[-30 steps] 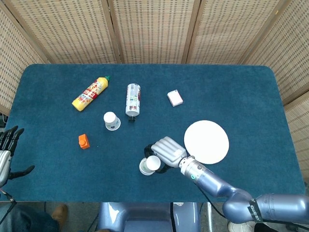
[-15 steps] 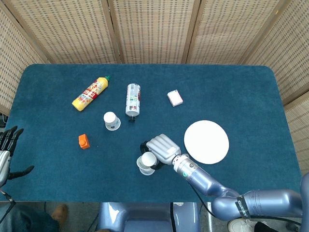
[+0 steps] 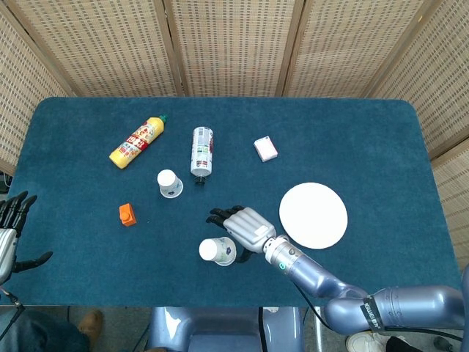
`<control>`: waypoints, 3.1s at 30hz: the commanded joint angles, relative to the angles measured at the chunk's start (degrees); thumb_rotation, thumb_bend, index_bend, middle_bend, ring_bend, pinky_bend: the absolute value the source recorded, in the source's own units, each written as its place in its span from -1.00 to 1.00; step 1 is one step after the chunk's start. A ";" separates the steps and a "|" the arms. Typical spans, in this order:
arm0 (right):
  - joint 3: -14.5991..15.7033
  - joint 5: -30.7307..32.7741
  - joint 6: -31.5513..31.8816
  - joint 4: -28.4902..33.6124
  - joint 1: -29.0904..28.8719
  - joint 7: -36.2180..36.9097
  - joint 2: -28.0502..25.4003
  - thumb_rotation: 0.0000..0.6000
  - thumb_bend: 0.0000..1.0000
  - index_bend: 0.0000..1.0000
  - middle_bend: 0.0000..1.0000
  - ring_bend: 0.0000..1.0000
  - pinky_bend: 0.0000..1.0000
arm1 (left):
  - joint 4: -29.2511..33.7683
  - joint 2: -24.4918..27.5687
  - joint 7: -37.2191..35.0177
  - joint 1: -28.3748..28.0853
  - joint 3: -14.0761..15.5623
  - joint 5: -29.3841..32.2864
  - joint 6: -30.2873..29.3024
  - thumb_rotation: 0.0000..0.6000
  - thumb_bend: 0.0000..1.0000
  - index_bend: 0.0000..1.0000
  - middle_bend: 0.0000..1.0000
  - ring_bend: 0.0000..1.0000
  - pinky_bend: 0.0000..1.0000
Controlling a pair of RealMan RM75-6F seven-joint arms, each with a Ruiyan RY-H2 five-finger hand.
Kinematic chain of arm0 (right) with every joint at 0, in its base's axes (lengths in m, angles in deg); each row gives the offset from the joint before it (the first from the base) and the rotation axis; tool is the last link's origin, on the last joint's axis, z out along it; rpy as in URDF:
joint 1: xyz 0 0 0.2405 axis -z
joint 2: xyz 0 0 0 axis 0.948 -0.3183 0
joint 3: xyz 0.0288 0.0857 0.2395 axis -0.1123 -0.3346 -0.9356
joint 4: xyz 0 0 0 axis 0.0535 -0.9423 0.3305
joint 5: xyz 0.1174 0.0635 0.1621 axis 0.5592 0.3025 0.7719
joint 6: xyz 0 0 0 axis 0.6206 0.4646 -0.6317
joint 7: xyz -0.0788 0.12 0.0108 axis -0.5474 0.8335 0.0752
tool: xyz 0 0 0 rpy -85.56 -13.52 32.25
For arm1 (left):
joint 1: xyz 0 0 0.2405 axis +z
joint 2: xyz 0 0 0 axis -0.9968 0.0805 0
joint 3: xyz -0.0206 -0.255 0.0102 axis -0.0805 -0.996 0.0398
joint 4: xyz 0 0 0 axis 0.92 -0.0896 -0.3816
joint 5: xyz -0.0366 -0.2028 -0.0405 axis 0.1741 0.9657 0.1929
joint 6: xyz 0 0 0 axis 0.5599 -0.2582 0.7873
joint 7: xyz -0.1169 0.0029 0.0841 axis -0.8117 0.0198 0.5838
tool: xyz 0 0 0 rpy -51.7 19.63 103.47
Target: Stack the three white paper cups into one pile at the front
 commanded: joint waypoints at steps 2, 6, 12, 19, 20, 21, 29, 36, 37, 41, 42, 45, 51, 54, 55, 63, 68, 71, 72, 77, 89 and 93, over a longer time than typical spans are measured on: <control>0.87 -0.76 0.93 0.77 0.42 0.09 -1.00 1.00 -1.00 -0.58 -0.68 -0.59 -0.64 | -0.03 0.10 -0.27 0.03 -0.03 0.03 0.09 1.00 -1.00 -1.00 -1.00 -1.00 -1.00; 2.36 -7.02 2.87 1.20 2.65 0.76 -1.83 1.00 -0.95 -0.55 -0.76 -0.70 -0.80 | -0.08 0.17 -0.43 0.04 -0.07 -0.02 0.14 1.00 -1.00 -1.00 -1.00 -1.00 -1.00; 6.77 -26.95 5.42 -0.61 7.45 4.78 -1.89 1.00 -0.23 -0.41 -0.92 -0.91 -0.97 | 0.07 0.03 -0.07 0.05 0.02 -0.21 0.20 1.00 -1.00 -1.00 -1.00 -1.00 -1.00; 8.89 -37.21 6.23 -3.38 8.97 9.32 -0.27 1.00 0.25 -0.35 -0.99 -0.97 -0.99 | 0.26 -0.26 0.78 0.08 0.07 -0.23 0.21 1.00 -1.00 -1.00 -1.00 -1.00 -1.00; 8.94 -37.55 6.13 -3.54 8.96 9.23 -0.03 1.00 0.28 -0.35 -0.99 -0.97 -0.99 | 0.26 -0.28 0.82 0.08 0.06 -0.20 0.24 1.00 -1.00 -1.00 -1.00 -1.00 -1.00; 8.89 -37.74 5.96 -3.72 8.87 8.97 0.28 1.00 0.30 -0.35 -0.99 -0.98 -0.99 | 0.24 -0.29 0.87 0.06 0.04 -0.16 0.27 1.00 -1.00 -1.00 -1.00 -1.00 -1.00; 7.15 -35.97 5.28 -4.67 8.48 6.30 3.09 1.00 0.39 -0.35 -1.00 -0.98 -0.99 | 0.16 -0.21 0.59 -0.05 0.03 -0.04 0.67 1.00 -1.00 -1.00 -1.00 -1.00 -1.00; 5.62 -33.37 4.43 -4.44 7.77 3.02 4.35 1.00 0.45 -0.35 -1.00 -0.98 -0.99 | 0.16 -0.11 0.49 -0.13 0.01 0.01 0.92 1.00 -1.00 -1.00 -1.00 -1.00 -1.00; 5.42 -32.77 4.25 -4.46 7.64 2.36 4.55 1.00 0.45 -0.34 -1.00 -0.98 -0.99 | 0.18 -0.12 0.54 -0.15 0.01 0.00 0.93 1.00 -1.00 -1.00 -1.00 -1.00 -1.00; 5.47 -29.87 3.11 -5.07 7.36 0.25 5.14 1.00 0.45 -0.34 -1.00 -0.98 -1.00 | 0.25 -0.14 0.67 -0.12 0.00 -0.03 0.87 1.00 -1.00 -1.00 -1.00 -1.00 -1.00; 5.62 -29.11 2.80 -5.27 7.35 -0.19 5.19 1.00 0.45 -0.33 -1.00 -0.98 -1.00 | 0.23 -0.17 0.67 -0.11 0.02 -0.01 0.89 1.00 -1.00 -1.00 -1.00 -1.00 -1.00; 6.26 -26.21 1.88 -5.84 7.33 -2.02 5.11 1.00 0.46 -0.28 -1.00 -0.99 -1.00 | 0.16 -0.16 0.59 -0.17 -0.02 0.22 1.13 1.00 -1.00 -1.00 -1.00 -1.00 -1.00; 7.07 -22.94 2.12 -5.15 7.78 -4.44 3.99 1.00 0.47 -0.12 -1.00 -1.00 -1.00 | 0.20 -0.21 0.77 -0.23 -0.05 0.33 1.25 1.00 -1.00 -1.00 -1.00 -1.00 -1.00; 7.36 -23.42 2.96 -3.76 8.34 -4.60 2.81 1.00 0.46 -0.19 -1.00 -1.00 -1.00 | 0.25 -0.30 0.98 -0.24 -0.06 0.43 1.31 1.00 -1.00 -1.00 -1.00 -1.00 -1.00; 7.35 -24.02 3.40 -3.26 8.61 -4.31 2.42 1.00 0.46 -0.21 -1.00 -1.00 -1.00 | 0.26 -0.33 1.09 -0.26 -0.06 0.43 1.32 1.00 -1.00 -1.00 -1.00 -1.00 -1.00; 6.71 -29.70 8.51 -2.19 11.70 -0.64 -2.59 1.00 -0.71 -0.76 -1.00 -1.00 -1.00 | -0.12 -0.76 1.63 -0.88 -0.46 1.21 2.24 1.00 -1.00 -1.00 -1.00 -1.00 -1.00; 8.99 -38.45 22.77 -12.03 21.22 8.11 -8.29 1.00 -1.00 -0.98 -1.00 -1.00 -1.00 | -4.41 -3.57 4.17 -5.21 -2.85 -0.54 4.55 1.00 -1.00 -1.00 -1.00 -1.00 -1.00; 10.34 -39.69 28.85 -19.71 26.60 14.67 -8.59 1.00 -1.00 -1.00 -1.00 -1.00 -1.00 | -6.61 -5.35 6.01 -8.67 -4.46 -2.48 6.26 1.00 -1.00 -1.00 -1.00 -1.00 -1.00; 10.74 -39.45 30.21 -21.29 28.20 16.38 -8.57 1.00 -1.00 -1.00 -1.00 -1.00 -1.00 | -7.17 -5.84 6.52 -10.04 -5.07 -2.92 7.21 1.00 -1.00 -1.00 -1.00 -1.00 -1.00; 12.51 -38.42 35.73 -26.30 35.33 20.21 -7.49 1.00 -1.00 -1.00 -1.00 -1.00 -1.00 | -8.70 -7.67 8.62 -17.32 -7.52 -4.28 13.88 1.00 -1.00 -1.00 -1.00 -1.00 -1.00; 13.48 -40.43 44.20 -26.13 45.61 19.36 -3.24 1.00 -1.00 -1.00 -1.00 -1.00 -1.00 | -16.39 -20.12 21.01 -36.55 -13.81 12.08 35.76 1.00 -1.00 -0.95 -1.00 -0.96 -0.87; 12.34 -40.24 43.84 -26.65 46.21 20.20 -3.37 1.00 -1.00 -0.99 -1.00 -1.00 -1.00 | -18.87 -23.03 21.19 -39.91 -14.35 16.05 38.53 1.00 -1.00 -0.70 -0.85 -0.75 -0.64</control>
